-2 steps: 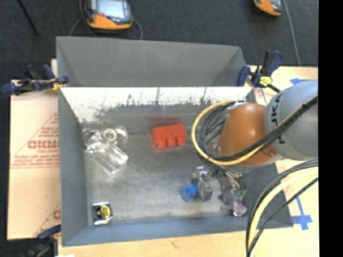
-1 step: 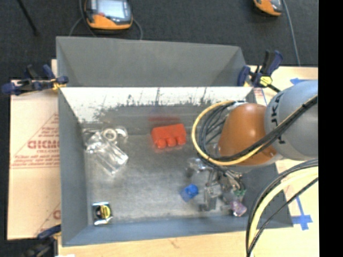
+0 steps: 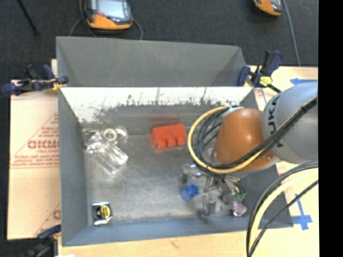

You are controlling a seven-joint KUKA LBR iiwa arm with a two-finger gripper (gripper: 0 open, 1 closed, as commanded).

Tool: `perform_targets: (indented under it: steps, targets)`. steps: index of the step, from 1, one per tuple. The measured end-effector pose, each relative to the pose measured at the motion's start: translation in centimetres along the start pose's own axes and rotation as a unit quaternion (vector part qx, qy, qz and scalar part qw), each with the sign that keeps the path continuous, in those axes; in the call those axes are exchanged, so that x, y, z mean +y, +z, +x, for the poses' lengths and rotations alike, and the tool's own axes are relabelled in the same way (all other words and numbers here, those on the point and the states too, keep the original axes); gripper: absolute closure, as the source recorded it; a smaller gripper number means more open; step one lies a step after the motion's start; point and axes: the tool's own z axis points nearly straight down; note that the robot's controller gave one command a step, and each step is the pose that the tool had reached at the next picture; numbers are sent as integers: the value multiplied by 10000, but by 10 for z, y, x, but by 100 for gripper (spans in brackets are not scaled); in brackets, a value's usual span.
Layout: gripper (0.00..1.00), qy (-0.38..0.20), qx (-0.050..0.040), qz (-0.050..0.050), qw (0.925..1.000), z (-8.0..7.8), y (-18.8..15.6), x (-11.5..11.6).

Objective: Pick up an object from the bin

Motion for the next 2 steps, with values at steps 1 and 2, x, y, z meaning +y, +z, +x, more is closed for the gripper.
perform_targets:
  steps: [1, 2]
  targets:
    - [100, -5, -10, 6, 10000, -1, -1, 0]
    - [100, -771, -29, 21, 9970, 4, -50, -28]
